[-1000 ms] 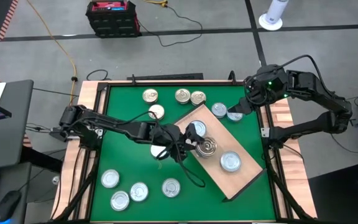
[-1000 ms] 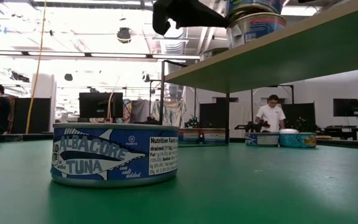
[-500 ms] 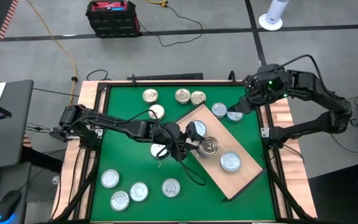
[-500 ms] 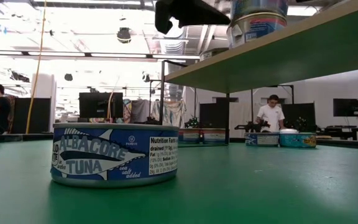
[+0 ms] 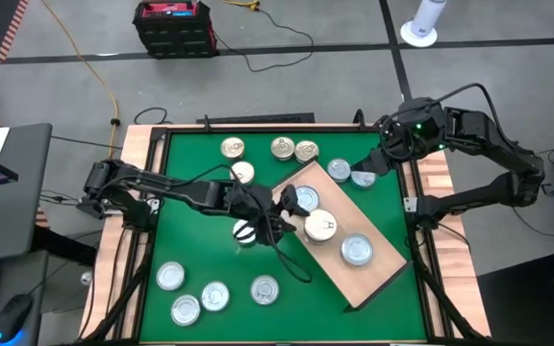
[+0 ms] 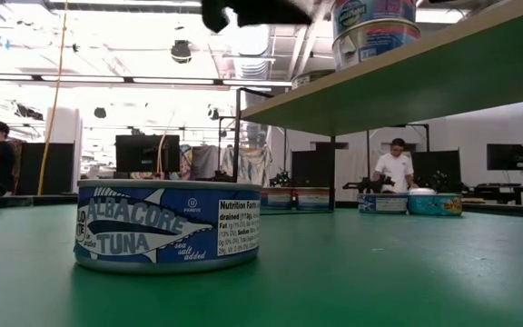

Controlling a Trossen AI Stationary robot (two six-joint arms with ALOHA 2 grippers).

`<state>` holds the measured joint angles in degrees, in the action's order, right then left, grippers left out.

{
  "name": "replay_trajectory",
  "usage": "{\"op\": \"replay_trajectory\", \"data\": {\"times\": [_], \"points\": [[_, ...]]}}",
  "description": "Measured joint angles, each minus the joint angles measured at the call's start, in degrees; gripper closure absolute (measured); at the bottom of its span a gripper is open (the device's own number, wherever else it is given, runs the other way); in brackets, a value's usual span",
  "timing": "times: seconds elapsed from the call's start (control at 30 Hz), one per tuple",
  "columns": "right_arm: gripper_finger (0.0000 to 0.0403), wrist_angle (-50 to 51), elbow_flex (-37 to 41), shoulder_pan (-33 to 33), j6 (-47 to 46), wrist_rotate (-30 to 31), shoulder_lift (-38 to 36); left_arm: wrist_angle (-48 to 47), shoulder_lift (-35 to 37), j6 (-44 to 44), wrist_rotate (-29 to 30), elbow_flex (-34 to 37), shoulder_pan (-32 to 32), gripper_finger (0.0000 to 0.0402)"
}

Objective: Stack canned seafood by type on shelf
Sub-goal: Stack the blue and pink tuna can on top of the other blue and pink tuna can on the shelf, then stack the red tuna can on top of the green tuna can on the shelf

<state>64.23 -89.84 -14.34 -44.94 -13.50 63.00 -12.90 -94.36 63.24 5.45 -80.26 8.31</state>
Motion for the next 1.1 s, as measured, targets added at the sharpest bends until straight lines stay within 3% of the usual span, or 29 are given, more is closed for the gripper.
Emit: {"op": "replay_trajectory", "data": {"times": [0.23, 0.4, 0.47, 0.57, 0.73, 0.87, 1.0, 1.1], "points": [[0.0198, 0.00, 0.00, -0.88, 2.75, -0.15, -0.01, -3.79, 3.14, -12.33, 4.53, 0.17, 1.83, 0.0126], [0.0198, 0.08, 0.00, -0.81, 6.44, -0.31, -0.02, -9.12, 11.25, -35.31, 17.12, 0.12, 3.03, 0.0126], [0.0198, 0.22, 0.00, -0.81, 8.29, -0.25, -0.01, -13.25, 14.50, -45.52, 14.90, 0.12, 0.59, 0.0128], [0.0198, 0.02, 0.00, -1.30, 11.05, -0.15, 0.28, -17.00, 18.06, -59.83, 7.03, 1.00, -4.59, 0.0138], [0.0198, 0.10, 0.04, -3.85, 11.15, -1.22, 0.92, -21.99, 23.97, -79.09, -12.66, 4.95, -9.61, 0.0158], [0.0198, 0.15, 0.02, -4.27, 12.28, -3.19, 1.10, -28.94, 27.30, -87.94, -17.19, 8.39, -0.96, 0.0174], [0.0198, 0.05, 0.02, -4.27, 12.52, -3.12, 1.12, -34.36, 27.43, -94.76, -15.72, 12.78, 9.95, 0.0188], [0.0198, 0.04, 0.02, -4.60, 12.65, -2.79, 1.08, -32.02, 27.47, -98.69, -15.42, 18.53, 15.42, 0.0197]]}}
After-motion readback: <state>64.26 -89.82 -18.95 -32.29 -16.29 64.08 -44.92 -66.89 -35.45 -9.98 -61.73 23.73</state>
